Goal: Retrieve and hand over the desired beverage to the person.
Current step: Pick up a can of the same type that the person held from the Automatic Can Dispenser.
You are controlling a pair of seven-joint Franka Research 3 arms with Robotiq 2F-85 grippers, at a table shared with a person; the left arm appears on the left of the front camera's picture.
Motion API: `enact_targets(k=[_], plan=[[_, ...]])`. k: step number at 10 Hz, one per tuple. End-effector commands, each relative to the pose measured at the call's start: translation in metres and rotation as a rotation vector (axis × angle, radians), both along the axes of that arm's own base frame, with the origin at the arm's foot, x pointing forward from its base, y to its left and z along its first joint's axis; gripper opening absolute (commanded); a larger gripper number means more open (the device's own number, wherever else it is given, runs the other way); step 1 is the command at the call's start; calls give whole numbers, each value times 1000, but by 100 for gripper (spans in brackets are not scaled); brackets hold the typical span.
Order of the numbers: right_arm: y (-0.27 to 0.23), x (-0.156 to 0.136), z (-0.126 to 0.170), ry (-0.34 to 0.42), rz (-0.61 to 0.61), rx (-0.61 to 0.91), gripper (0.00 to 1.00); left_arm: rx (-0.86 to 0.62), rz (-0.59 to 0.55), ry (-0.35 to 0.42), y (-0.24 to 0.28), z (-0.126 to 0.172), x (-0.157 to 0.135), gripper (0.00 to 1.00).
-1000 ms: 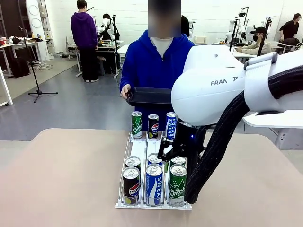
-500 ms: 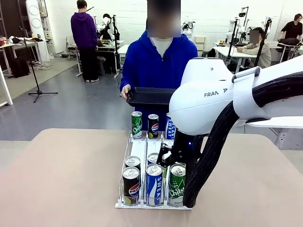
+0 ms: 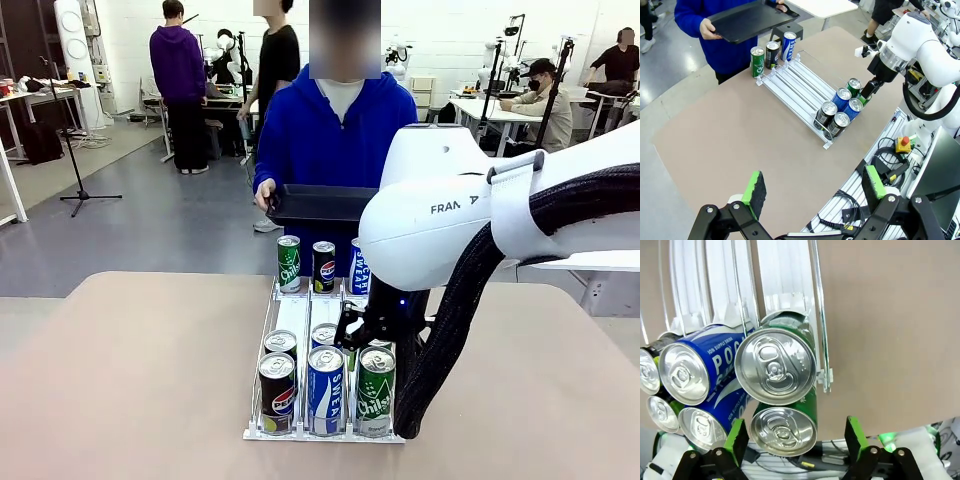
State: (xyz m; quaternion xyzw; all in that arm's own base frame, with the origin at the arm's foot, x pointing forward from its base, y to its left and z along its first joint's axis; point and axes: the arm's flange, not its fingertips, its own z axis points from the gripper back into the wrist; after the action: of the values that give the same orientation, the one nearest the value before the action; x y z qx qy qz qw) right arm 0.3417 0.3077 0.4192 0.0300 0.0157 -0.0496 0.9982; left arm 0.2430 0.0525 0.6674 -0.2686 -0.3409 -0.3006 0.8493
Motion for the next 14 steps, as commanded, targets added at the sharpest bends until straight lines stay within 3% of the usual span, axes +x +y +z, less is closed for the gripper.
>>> enact_targets(k=[1, 3, 4, 5, 6, 7, 8, 11, 12, 14], plan=[[0, 3, -8, -38, 18, 2, 100, -4, -19, -9, 1, 0, 0, 100], [-1, 2, -8, -33, 47, 11, 100, -4, -19, -9, 1, 0, 0, 100], [-1, 1, -9, -16, 58, 24, 42, -4, -19, -9, 1, 0, 0, 100], [-1, 1, -9, -4, 57, 27, 42, -4, -19, -9, 1, 0, 0, 100], [0, 1, -9, 14, 48, 26, 0, -4, -19, -9, 1, 0, 0, 100], [-1, 1, -9, 21, 46, 26, 37, -4, -19, -9, 1, 0, 0, 100], [-1, 1, -9, 31, 45, 28, 0, -4, -19, -9, 1, 0, 0, 100], [1, -4, 2, 67, 6, -45, 0, -4, -19, -9, 1, 0, 0, 100], [1, -12, 24, 82, 9, -56, 0, -4, -19, -9, 1, 0, 0, 100], [-4, -25, 98, 59, -4, -39, 0, -4, -19, -9, 1, 0, 0, 100]])
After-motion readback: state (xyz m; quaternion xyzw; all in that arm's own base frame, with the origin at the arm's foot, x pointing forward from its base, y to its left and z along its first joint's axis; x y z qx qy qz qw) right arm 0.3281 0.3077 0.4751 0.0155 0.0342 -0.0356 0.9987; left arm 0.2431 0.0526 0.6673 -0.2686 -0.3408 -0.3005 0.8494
